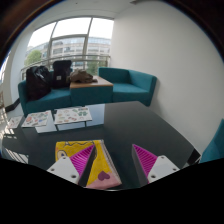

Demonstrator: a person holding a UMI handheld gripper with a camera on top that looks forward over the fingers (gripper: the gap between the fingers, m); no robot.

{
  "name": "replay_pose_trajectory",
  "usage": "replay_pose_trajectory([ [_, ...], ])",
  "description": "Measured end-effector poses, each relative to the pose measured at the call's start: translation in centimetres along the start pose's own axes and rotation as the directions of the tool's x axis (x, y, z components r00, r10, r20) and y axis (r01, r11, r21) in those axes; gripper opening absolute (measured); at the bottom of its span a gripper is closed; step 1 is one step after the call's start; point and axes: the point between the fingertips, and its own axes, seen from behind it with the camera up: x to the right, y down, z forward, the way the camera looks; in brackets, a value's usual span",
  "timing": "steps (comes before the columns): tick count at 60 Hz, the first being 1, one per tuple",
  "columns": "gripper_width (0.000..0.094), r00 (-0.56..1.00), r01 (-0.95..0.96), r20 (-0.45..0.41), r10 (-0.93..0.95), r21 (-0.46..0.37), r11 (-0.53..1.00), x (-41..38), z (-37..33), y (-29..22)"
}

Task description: Fold towel

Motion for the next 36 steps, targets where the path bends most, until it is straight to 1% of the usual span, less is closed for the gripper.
replay_pose_trajectory([
  [7, 0.0790, 0.997, -0.008, 0.073, 0.004, 0.056, 0.998, -2.9, -5.3, -1.7],
  [13, 0.0788, 0.992, -0.006, 0.127, -0.004, 0.085, 0.996, -6.6, -9.7, -1.6],
  [18, 0.0785, 0.983, -0.007, 0.181, -0.011, 0.098, 0.995, -10.5, -13.5, 0.0],
  [26, 0.0790, 0.957, 0.001, 0.288, -0.023, 0.078, 0.997, -17.2, -19.1, 4.4],
  [32, 0.0803, 0.937, 0.030, 0.345, -0.055, 0.076, 0.997, -21.6, -22.7, 7.1],
  [36, 0.0809, 0.924, 0.055, 0.373, -0.083, 0.085, 0.995, -23.5, -24.9, 7.9],
])
